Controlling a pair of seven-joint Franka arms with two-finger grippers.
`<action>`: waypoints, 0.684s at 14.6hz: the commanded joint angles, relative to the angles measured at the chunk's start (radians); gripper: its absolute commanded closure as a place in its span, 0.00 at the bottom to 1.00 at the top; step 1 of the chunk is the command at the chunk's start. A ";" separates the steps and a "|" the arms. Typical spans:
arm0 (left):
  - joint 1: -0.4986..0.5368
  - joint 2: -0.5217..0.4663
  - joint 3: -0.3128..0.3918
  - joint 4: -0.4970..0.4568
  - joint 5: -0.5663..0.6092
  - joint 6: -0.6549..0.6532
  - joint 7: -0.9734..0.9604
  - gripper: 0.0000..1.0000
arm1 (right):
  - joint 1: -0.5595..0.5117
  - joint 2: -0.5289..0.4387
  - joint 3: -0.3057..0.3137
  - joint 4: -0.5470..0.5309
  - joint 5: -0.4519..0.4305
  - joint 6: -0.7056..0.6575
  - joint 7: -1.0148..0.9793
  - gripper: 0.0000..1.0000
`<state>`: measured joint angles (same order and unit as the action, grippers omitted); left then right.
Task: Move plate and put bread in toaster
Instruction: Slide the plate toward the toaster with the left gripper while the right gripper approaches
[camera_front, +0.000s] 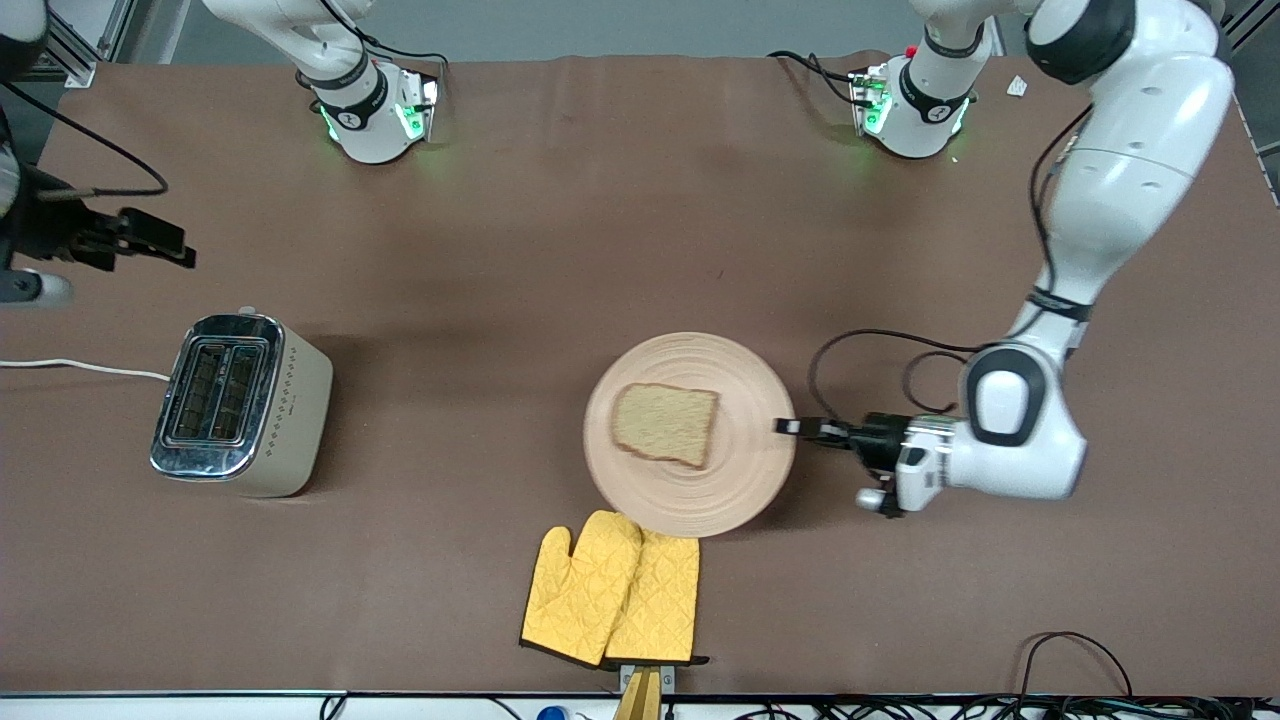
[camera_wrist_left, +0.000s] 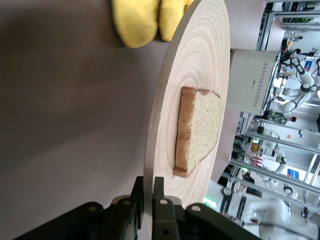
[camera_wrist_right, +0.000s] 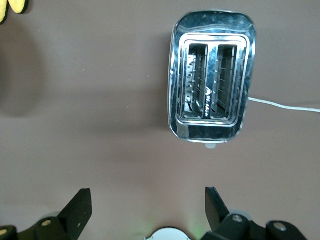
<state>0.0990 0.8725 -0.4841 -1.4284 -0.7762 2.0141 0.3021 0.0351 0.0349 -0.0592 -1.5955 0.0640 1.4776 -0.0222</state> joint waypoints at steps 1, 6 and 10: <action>-0.109 0.022 -0.002 0.000 -0.122 0.099 -0.001 1.00 | 0.026 -0.020 -0.002 -0.088 0.014 0.088 0.056 0.00; -0.301 0.103 0.001 0.031 -0.294 0.325 0.005 1.00 | 0.088 -0.012 -0.004 -0.230 0.016 0.268 0.120 0.00; -0.413 0.158 0.002 0.078 -0.340 0.451 0.008 1.00 | 0.136 -0.006 -0.002 -0.305 0.017 0.386 0.195 0.00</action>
<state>-0.2778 1.0044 -0.4791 -1.4116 -1.0741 2.4349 0.2976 0.1325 0.0438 -0.0578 -1.8582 0.0722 1.8196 0.1074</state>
